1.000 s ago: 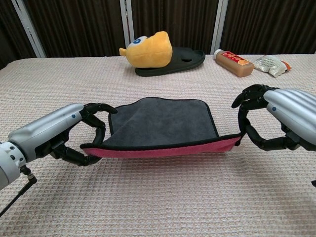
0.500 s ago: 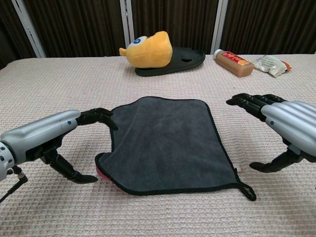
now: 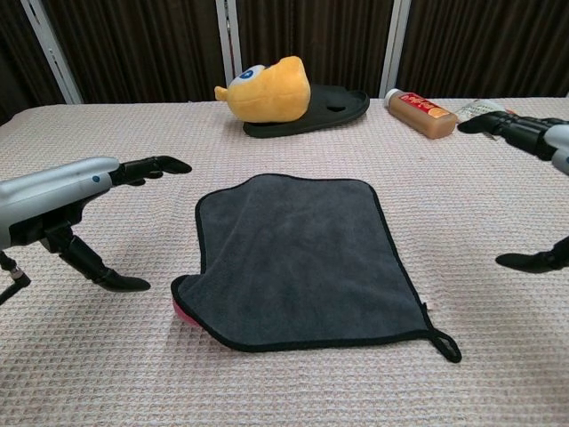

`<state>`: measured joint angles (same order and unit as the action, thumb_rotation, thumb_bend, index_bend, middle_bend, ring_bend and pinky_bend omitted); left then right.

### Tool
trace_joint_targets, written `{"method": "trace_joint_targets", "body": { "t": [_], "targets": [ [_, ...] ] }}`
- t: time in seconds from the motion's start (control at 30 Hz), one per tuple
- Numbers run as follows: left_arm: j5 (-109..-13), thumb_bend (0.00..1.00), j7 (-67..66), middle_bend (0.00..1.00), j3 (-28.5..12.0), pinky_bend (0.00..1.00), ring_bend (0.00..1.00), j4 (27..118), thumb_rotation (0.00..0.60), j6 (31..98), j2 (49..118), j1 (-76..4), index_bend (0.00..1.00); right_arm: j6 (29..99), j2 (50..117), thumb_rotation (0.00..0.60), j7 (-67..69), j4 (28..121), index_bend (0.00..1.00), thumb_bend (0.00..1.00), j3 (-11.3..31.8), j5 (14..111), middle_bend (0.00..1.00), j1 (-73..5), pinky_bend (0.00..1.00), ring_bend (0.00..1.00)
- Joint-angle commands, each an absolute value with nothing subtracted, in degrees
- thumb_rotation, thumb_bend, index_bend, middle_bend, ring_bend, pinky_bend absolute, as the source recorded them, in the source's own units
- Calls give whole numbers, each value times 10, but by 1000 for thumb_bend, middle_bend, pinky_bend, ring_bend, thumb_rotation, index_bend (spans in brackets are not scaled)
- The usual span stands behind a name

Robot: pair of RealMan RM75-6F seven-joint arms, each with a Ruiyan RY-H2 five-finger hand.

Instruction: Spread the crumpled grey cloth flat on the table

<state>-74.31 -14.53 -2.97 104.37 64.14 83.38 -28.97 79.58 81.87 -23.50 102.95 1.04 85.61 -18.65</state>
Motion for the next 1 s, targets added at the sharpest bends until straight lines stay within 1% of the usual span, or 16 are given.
{"method": "trace_joint_targets", "body": {
  "t": [0.03,0.13,0.3,0.4,0.57,0.73,1.0],
  "targets": [
    [-740,0,-170,0,-39,0,0,1028,600,643,831,-297,73,807,802,600,-219,1039,0,164,17,845,0,-174,0,0],
    [-747,14,-204,5,-53,0,0,988,600,652,847,-309,127,821,797,600,-197,1024,0,164,29,830,0,-162,0,0],
    [-746,63,-247,42,-78,0,0,913,600,658,889,-332,324,829,795,600,-140,989,0,165,42,825,0,-154,0,0],
    [-736,87,-275,45,-92,0,0,876,600,652,913,-349,398,835,793,600,-114,968,0,164,49,835,0,-154,0,0],
    [-708,88,-326,55,-113,0,0,810,600,634,962,-382,424,843,793,600,-80,936,0,164,58,845,0,-152,0,0],
    [-696,88,-354,60,-126,0,0,747,600,626,1008,-410,448,833,792,600,-36,915,0,164,66,836,0,-152,0,0],
    [-687,88,-364,64,-132,0,0,684,600,619,1049,-433,450,816,799,600,-3,886,0,164,74,828,0,-157,0,0]
  ]
}}
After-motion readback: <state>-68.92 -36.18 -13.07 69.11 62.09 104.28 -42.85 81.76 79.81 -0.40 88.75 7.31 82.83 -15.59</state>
